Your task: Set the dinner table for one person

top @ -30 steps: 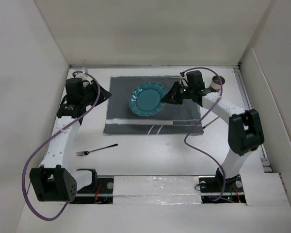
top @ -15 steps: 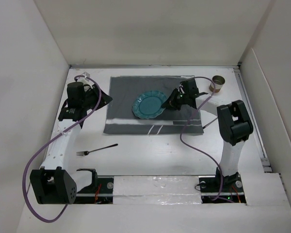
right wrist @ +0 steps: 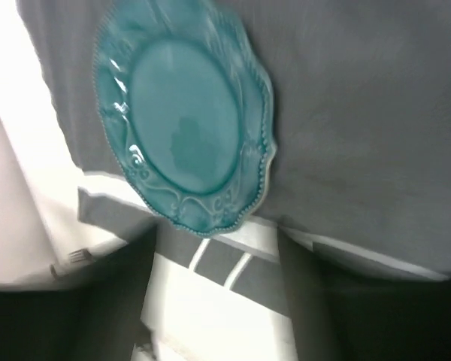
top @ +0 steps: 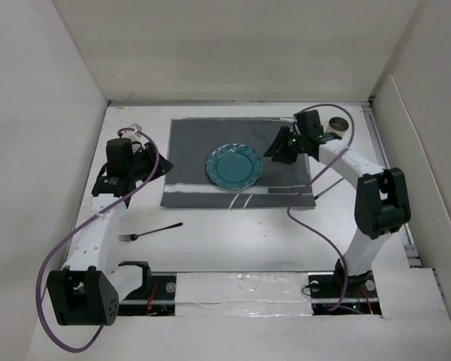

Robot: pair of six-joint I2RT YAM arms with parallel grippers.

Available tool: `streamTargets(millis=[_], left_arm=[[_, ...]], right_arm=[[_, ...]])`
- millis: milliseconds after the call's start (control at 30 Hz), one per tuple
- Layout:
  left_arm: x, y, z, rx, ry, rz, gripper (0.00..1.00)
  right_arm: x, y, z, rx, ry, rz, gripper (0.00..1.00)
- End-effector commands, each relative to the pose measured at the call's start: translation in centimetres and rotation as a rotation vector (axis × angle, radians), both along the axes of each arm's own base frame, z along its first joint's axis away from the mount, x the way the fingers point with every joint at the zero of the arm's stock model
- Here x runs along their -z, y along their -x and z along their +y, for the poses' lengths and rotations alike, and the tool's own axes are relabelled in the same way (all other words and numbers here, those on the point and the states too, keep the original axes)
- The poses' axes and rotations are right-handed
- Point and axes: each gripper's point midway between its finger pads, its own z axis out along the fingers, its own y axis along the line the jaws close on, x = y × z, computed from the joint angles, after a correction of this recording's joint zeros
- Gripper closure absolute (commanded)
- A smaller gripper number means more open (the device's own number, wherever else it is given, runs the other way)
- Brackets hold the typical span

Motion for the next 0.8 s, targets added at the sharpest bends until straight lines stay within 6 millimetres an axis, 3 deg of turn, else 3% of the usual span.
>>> streamTargets(millis=[0,33,67,100,133,200,233,300,333,367,400,433,467,500,567,600,633,767], left_arm=[[-0.9,0.4,0.2,0.012,-0.027,-0.057,0.7],[-0.9,0.5,0.0,0.024,-0.019,-0.058,0.81],[-0.9,0.4,-0.1,0.03,-0.017,-0.062,0.94],[-1.1,0.4,-0.3,0.043,-0.015,-0.069,1.0],[-1.1,0.5,-0.6,0.065,-0.006,-0.073,1.0],[-1.5,0.5,-0.8,0.075,-0.004,-0.086,1.0],[-1.6,0.4,-0.7,0.077,-0.011,-0.093,1.0],[-1.5,0.5,-0.6,0.076,-0.021,-0.093,1.0],[-1.5,0.5,-0.4,0.07,-0.028,-0.089,1.0],[-1.3,0.5,-0.3,0.068,-0.039,-0.086,1.0],[-1.2,0.6,-0.3,0.07,-0.042,-0.084,0.97],[-0.9,0.6,0.0,0.06,-0.056,-0.075,0.86],[-0.8,0.6,0.0,0.06,-0.057,-0.073,0.86],[-0.7,0.6,0.1,0.059,-0.06,-0.071,0.83],[-0.4,0.6,-0.3,0.072,-0.06,-0.062,0.78],[-0.3,0.6,-0.3,0.073,-0.061,-0.058,0.77],[-0.2,0.5,-0.4,0.082,-0.055,-0.052,0.77],[0.3,-0.1,-0.7,0.095,-0.044,-0.027,0.77]], right_arm=[[-6.3,-3.8,-6.3,0.141,0.092,-0.197,0.81],[-6.9,-4.8,-8.3,0.2,0.131,-0.228,1.0],[-7.4,-5.7,-10.1,0.247,0.158,-0.244,1.0],[-9.1,-7.1,-13.0,0.322,0.194,-0.285,1.0],[-8.9,-8.1,-15.9,0.419,0.269,-0.281,1.0],[-9.1,-8.9,-19.6,0.523,0.339,-0.263,1.0],[-10.2,-9.7,-22.6,0.61,0.368,-0.277,1.0],[-9.2,-10.3,-25.4,0.671,0.405,-0.23,0.87],[-10.4,-10.9,-27.8,0.729,0.418,-0.243,0.8],[-8.7,-11.1,-28.8,0.739,0.436,-0.195,0.68],[-8.5,-11.4,-29.7,0.756,0.446,-0.183,0.63],[-8.2,-11.8,-31.4,0.784,0.473,-0.162,0.55],[-9.0,-12.0,-31.4,0.788,0.47,-0.177,0.51],[-7.5,-12.4,-32.1,0.783,0.484,-0.143,0.49],[-7.4,-12.7,-33.0,0.785,0.511,-0.113,0.48],[-5.8,-13.1,-33.1,0.776,0.522,-0.08,0.47],[-5.4,-13.2,-33.5,0.768,0.528,-0.071,0.47],[-3.9,-14.3,-33.1,0.706,0.492,-0.074,0.49]])
